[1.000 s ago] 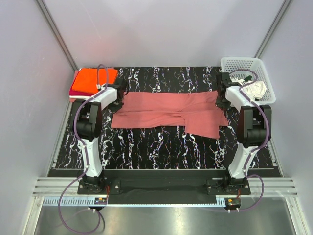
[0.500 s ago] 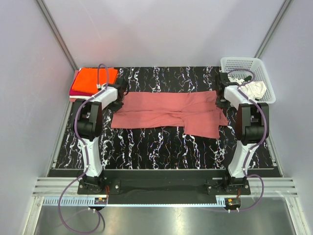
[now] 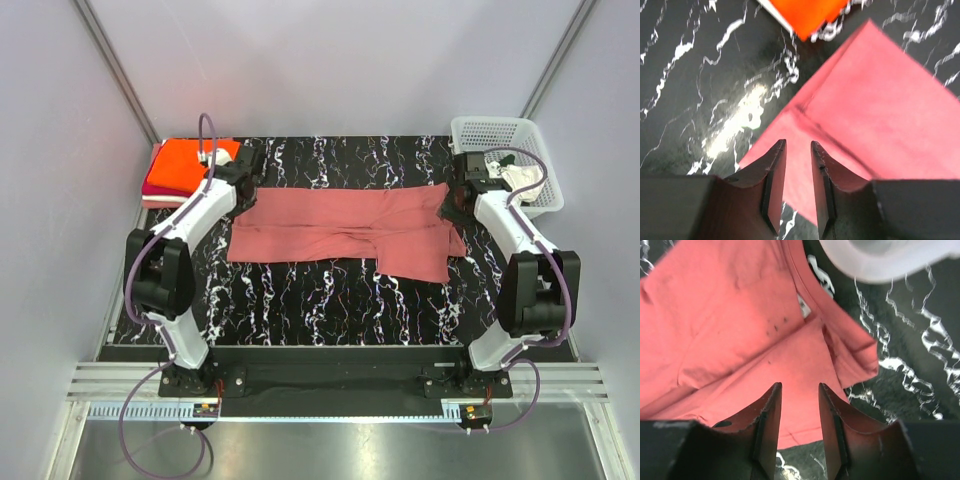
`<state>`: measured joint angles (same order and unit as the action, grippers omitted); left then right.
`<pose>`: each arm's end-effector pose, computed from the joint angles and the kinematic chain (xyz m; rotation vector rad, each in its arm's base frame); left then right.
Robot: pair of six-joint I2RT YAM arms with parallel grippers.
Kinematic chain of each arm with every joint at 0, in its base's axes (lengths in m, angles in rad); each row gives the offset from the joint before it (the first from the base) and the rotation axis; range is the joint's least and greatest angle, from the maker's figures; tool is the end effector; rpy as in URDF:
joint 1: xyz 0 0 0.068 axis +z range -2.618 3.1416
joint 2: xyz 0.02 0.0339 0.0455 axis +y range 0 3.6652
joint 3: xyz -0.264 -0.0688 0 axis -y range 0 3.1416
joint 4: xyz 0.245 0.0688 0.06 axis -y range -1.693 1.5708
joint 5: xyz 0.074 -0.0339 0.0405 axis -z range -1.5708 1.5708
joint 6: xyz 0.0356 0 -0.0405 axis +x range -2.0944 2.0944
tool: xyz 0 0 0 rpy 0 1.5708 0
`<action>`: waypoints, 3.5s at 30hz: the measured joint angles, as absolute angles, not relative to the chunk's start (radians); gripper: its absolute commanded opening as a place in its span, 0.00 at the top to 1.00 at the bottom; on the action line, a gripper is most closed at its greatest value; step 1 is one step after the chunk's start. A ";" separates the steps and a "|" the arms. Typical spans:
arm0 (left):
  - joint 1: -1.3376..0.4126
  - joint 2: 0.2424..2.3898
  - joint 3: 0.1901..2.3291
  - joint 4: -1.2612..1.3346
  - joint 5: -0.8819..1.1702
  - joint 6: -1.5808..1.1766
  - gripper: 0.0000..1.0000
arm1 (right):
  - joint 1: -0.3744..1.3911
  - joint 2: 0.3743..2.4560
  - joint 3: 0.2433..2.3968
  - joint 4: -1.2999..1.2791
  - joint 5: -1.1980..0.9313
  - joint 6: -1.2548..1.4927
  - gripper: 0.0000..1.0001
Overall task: Fold and stack the t-shirts
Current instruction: Fold the tshirt
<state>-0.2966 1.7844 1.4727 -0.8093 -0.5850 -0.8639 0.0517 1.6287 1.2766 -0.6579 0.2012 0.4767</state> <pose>0.3621 -0.0901 0.2601 -0.8436 2.2937 0.3083 0.3438 0.0107 0.2567 0.6101 2.4764 -0.0567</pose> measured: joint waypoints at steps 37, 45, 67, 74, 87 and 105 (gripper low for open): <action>-0.299 1.970 1.356 -0.783 -0.532 -0.872 0.70 | -0.095 1.654 0.994 -0.490 0.194 0.704 0.57; -0.299 1.970 1.348 -0.782 -0.539 -0.871 0.70 | -0.096 1.692 0.994 -0.475 0.222 0.690 1.00; -0.311 1.845 1.278 -0.845 -0.602 -0.868 0.70 | -0.108 1.635 0.993 -0.498 0.217 0.592 0.61; -0.311 1.723 1.382 -0.880 -0.559 -0.796 0.69 | -0.112 1.547 1.039 -0.614 0.212 0.632 0.44; -0.328 1.576 1.504 -0.704 -0.068 -0.409 0.66 | -0.112 1.340 0.757 -0.656 0.007 0.885 0.48; -0.333 1.542 1.381 -0.624 0.105 -0.348 0.64 | -0.112 1.332 0.631 -0.520 0.012 1.002 0.73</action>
